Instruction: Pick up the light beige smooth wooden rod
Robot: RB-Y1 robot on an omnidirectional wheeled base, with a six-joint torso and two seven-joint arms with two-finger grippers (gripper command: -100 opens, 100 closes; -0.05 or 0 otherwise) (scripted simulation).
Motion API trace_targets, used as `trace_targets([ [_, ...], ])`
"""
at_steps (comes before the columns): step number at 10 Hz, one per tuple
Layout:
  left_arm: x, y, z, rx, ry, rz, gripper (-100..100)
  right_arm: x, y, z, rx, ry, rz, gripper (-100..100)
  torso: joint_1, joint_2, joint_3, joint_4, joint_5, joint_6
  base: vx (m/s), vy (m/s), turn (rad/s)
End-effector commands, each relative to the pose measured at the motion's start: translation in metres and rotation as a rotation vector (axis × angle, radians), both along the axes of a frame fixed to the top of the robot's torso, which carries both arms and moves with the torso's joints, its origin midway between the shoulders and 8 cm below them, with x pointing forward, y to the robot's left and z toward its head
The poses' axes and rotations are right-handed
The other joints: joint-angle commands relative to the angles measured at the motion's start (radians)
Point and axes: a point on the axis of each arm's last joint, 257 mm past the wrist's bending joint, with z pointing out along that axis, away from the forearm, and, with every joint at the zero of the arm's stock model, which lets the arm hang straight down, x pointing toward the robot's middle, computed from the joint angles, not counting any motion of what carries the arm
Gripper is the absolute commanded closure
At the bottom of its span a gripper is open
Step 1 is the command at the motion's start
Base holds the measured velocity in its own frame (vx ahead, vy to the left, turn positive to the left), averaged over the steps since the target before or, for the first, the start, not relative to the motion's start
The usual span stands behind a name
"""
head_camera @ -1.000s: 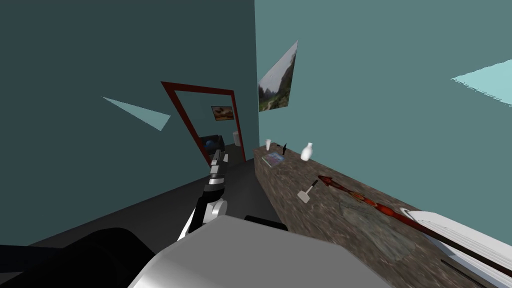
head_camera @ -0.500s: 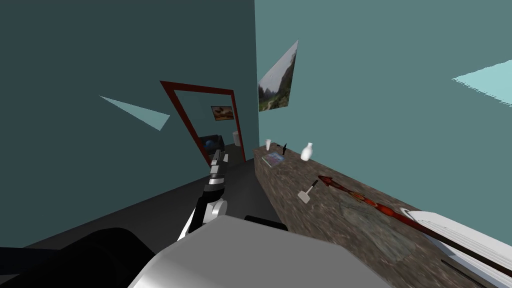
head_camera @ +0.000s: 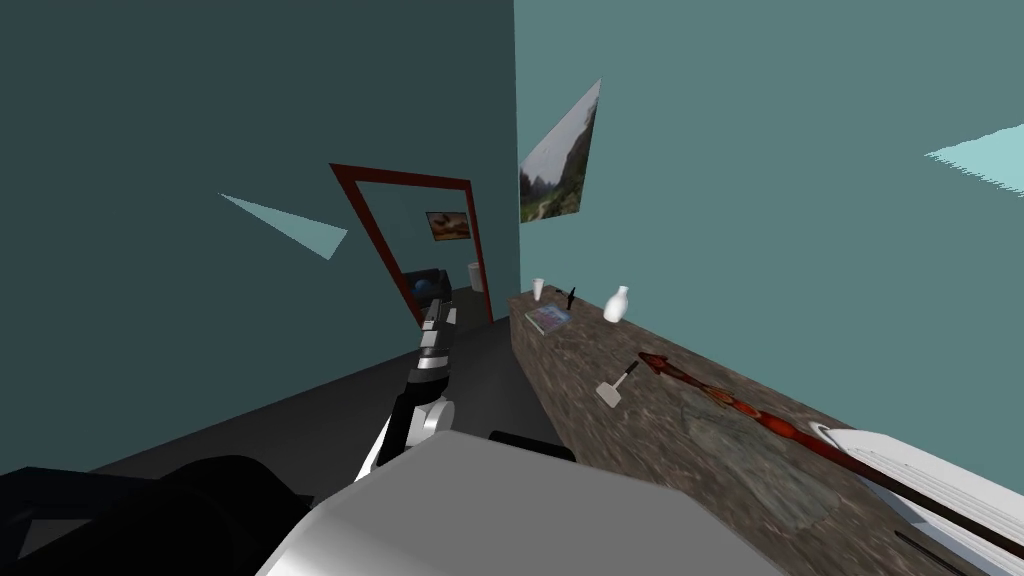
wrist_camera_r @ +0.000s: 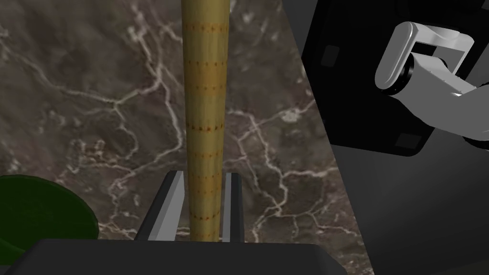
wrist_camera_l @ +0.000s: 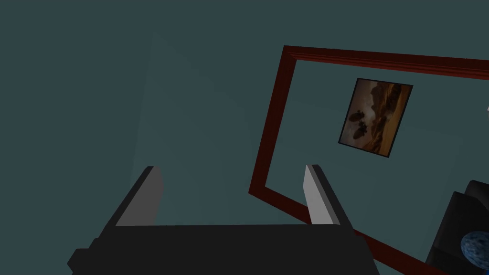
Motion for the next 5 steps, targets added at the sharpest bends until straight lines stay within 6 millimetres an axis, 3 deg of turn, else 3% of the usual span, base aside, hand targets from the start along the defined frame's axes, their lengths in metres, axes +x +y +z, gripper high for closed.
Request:
trace_targets([
  [1,0.0,0.0,0.0,0.0,0.0,0.0,0,0.007,0.001,0.005,0.001,0.001,-0.009,100,0.0,0.0,0.0,0.0,0.0,0.0,-0.022,-0.024,0.074],
  [4,0.0,0.0,0.0,0.0,0.0,0.0,0,0.015,0.001,0.011,0.0,0.001,-0.016,100,0.001,0.003,0.001,0.0,0.0,0.001,-0.043,-0.011,0.045],
  [5,0.0,0.0,0.0,0.0,0.0,0.0,0,0.016,0.001,0.011,0.001,0.001,-0.016,0,0.001,0.002,0.001,0.0,0.0,0.002,0.0,0.0,0.0],
])
